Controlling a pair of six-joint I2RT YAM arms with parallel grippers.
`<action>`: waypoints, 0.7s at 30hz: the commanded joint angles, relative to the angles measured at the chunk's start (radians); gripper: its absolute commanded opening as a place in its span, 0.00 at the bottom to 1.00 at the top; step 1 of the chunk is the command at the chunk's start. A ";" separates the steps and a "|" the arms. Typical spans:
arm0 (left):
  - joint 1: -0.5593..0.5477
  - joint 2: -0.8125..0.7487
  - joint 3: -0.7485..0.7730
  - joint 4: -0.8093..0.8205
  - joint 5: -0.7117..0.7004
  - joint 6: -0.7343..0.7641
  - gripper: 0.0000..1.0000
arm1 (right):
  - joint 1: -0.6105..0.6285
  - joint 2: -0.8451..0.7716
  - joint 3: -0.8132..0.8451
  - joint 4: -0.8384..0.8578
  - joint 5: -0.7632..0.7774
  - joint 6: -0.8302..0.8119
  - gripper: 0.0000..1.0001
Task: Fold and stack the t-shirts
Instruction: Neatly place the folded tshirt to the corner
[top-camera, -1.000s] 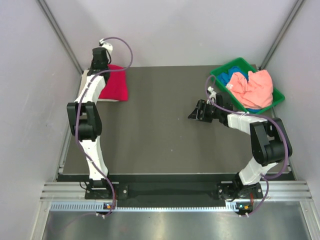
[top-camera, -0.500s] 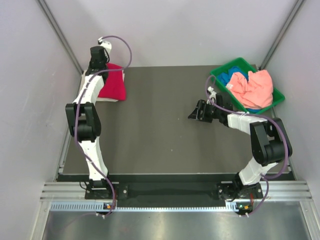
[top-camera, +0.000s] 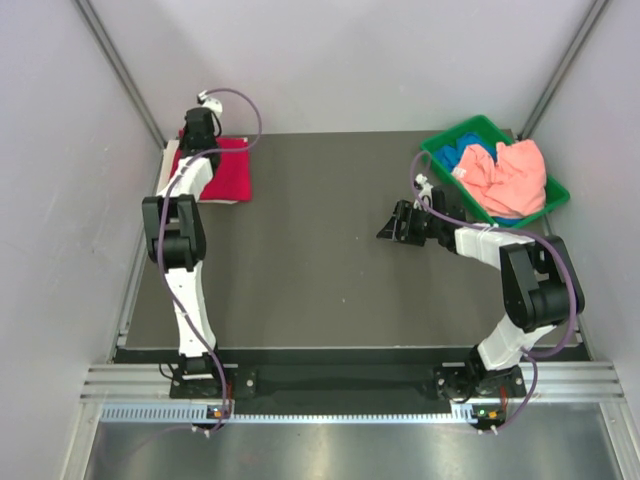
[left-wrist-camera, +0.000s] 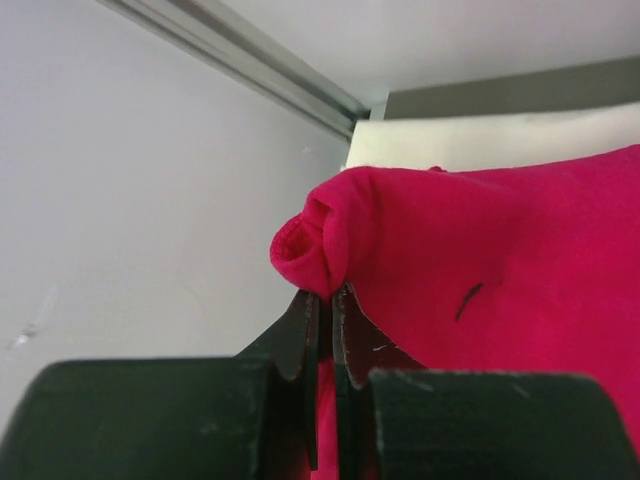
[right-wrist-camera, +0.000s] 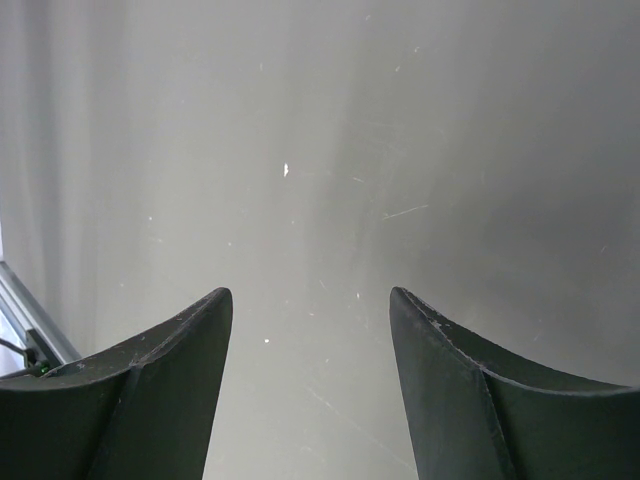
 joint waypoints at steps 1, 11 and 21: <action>0.029 0.040 0.053 0.141 -0.068 0.019 0.00 | 0.010 -0.002 0.037 0.018 0.010 -0.023 0.65; 0.038 0.153 0.143 0.230 -0.062 0.033 0.00 | 0.011 0.016 0.041 0.015 0.019 -0.025 0.65; 0.053 0.265 0.303 0.184 -0.096 0.019 0.06 | 0.011 0.039 0.050 0.006 0.033 -0.032 0.65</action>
